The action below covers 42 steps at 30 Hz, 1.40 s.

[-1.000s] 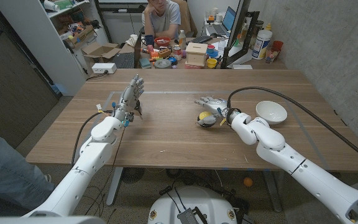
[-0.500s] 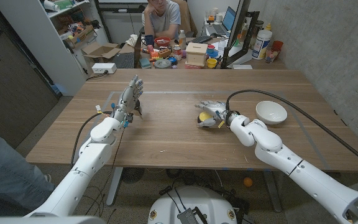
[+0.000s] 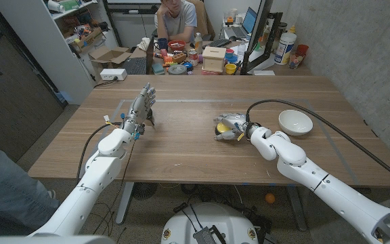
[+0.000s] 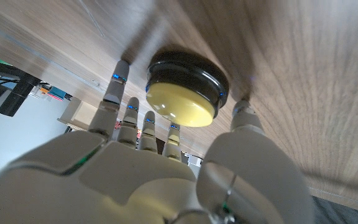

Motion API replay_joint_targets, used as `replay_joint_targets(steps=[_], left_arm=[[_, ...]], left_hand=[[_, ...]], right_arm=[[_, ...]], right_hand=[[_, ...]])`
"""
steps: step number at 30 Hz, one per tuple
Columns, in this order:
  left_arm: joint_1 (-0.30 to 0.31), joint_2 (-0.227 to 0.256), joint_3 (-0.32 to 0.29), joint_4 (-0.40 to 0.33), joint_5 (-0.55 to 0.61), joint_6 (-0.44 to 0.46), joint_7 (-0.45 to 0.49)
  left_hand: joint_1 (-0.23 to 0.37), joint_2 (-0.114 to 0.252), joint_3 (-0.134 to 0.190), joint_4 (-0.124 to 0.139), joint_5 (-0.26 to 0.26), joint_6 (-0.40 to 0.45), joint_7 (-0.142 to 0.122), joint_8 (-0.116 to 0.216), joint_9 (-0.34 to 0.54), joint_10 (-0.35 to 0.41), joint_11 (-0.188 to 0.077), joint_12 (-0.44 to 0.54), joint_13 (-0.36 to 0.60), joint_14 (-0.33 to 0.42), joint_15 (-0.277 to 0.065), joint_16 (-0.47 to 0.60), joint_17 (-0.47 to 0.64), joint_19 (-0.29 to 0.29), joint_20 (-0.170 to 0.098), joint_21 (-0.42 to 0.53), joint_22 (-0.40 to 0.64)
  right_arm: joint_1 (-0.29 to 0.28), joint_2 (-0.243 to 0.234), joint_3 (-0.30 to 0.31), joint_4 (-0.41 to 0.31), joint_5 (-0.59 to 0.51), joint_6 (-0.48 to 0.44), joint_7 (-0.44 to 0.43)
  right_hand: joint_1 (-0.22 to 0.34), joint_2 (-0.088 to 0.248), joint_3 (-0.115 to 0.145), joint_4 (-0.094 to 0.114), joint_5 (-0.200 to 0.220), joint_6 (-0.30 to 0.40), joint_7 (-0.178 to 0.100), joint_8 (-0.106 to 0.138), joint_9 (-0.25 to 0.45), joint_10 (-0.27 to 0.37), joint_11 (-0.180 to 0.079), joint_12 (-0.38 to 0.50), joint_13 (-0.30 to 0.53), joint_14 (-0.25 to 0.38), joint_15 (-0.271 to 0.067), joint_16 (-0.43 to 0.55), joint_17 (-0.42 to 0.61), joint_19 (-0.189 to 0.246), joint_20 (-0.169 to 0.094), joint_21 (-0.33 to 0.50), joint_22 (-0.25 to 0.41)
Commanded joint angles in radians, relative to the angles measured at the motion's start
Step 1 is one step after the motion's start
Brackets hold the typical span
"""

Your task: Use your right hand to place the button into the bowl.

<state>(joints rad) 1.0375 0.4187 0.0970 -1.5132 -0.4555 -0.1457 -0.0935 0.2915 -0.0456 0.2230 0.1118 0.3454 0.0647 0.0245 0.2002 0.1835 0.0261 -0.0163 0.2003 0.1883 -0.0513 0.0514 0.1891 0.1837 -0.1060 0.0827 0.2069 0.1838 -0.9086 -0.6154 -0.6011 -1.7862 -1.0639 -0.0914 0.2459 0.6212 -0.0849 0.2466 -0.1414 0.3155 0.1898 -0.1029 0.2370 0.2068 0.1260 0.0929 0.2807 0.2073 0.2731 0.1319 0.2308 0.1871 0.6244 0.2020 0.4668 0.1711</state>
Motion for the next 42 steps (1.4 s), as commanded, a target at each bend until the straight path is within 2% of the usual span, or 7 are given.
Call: replay_joint_targets(steps=[1,2,5,8,12,21,42], left_arm=[[0.003,-0.015,0.0,0.008,-0.006,-0.003,-0.001],[0.004,-0.017,0.0,0.009,-0.007,-0.004,0.0],[0.006,-0.021,0.0,0.007,-0.009,-0.004,0.003],[0.008,-0.023,0.0,0.006,-0.01,-0.005,0.005],[0.012,-0.025,-0.001,0.001,-0.009,-0.006,0.009],[0.025,-0.025,-0.005,-0.01,-0.012,-0.002,0.018],[0.024,-0.02,0.004,-0.011,-0.01,-0.002,0.008]], left_hand=[[0.002,0.011,-0.003,-0.001,0.001,0.006,-0.001,0.006,0.006,0.003,-0.006,0.008,0.005,0.001,0.005,0.005,0.006,-0.003,0.007,0.0,0.003],[0.002,0.011,-0.003,-0.001,0.001,0.006,0.0,0.006,0.006,0.005,-0.006,0.009,0.005,0.002,0.005,0.005,0.006,-0.003,0.007,0.0,0.003],[0.002,0.012,-0.004,-0.001,0.001,0.008,0.001,0.007,0.006,0.004,-0.009,0.009,0.006,0.002,0.005,0.005,0.006,-0.003,0.008,0.0,0.003],[0.003,0.012,-0.004,-0.001,0.001,0.01,0.0,0.007,0.006,0.005,-0.009,0.009,0.006,0.002,0.005,0.005,0.006,-0.003,0.007,0.0,0.003],[0.003,0.012,-0.005,-0.001,0.0,0.011,-0.001,0.007,0.006,0.005,-0.009,0.009,0.006,0.002,0.005,0.005,0.006,-0.003,0.009,0.0,0.003],[0.003,0.014,-0.007,-0.001,-0.001,0.013,-0.001,0.007,0.006,0.008,-0.01,0.01,0.006,0.004,0.005,0.005,0.006,-0.002,0.009,0.001,0.003],[0.004,0.016,-0.01,-0.001,-0.002,0.015,0.0,0.007,0.006,0.008,-0.01,0.01,0.006,0.005,0.004,0.005,0.006,-0.004,0.01,0.0,0.003]], right_arm=[[-0.003,-0.011,-0.002,-0.004,0.007,-0.006,0.023],[-0.003,-0.011,-0.002,-0.007,0.006,-0.008,0.025],[0.001,-0.012,-0.002,-0.012,0.003,-0.01,0.039],[0.007,-0.013,-0.003,-0.013,0.004,-0.006,0.053],[0.016,-0.014,-0.005,-0.008,0.012,0.009,0.055],[0.021,-0.014,-0.007,-0.001,0.03,0.031,0.049],[-0.004,-0.034,0.024,-0.083,0.017,0.028,0.04]], right_hand=[[0.094,0.045,0.038,-0.013,-0.023,0.056,-0.011,0.021,0.02,0.07,-0.016,0.03,0.007,0.128,-0.052,0.03,0.011,0.17,-0.105,0.032,0.005],[0.116,0.057,0.048,-0.016,-0.032,0.073,-0.011,0.028,0.025,0.091,-0.018,0.039,0.009,0.152,-0.063,0.035,0.012,0.189,-0.121,0.033,0.005],[0.226,0.093,0.087,-0.027,-0.076,0.147,-0.021,0.063,0.052,0.189,-0.04,0.079,0.017,0.256,-0.124,0.054,0.017,0.264,-0.2,0.035,0.006],[0.293,0.115,0.111,-0.03,-0.099,0.196,-0.026,0.087,0.071,0.228,-0.055,0.095,0.02,0.307,-0.155,0.063,0.022,0.305,-0.254,0.04,0.007],[0.359,0.14,0.135,-0.031,-0.119,0.248,-0.027,0.114,0.091,0.273,-0.072,0.114,0.023,0.352,-0.182,0.071,0.027,0.321,-0.294,0.039,0.008],[0.394,0.16,0.148,-0.028,-0.122,0.27,-0.031,0.127,0.106,0.291,-0.077,0.122,0.024,0.361,-0.195,0.07,0.032,0.318,-0.315,0.035,0.009],[0.406,0.165,0.147,-0.018,-0.125,0.273,-0.038,0.133,0.124,0.283,-0.082,0.119,0.026,0.356,-0.191,0.06,0.036,0.299,-0.306,0.024,0.009]])
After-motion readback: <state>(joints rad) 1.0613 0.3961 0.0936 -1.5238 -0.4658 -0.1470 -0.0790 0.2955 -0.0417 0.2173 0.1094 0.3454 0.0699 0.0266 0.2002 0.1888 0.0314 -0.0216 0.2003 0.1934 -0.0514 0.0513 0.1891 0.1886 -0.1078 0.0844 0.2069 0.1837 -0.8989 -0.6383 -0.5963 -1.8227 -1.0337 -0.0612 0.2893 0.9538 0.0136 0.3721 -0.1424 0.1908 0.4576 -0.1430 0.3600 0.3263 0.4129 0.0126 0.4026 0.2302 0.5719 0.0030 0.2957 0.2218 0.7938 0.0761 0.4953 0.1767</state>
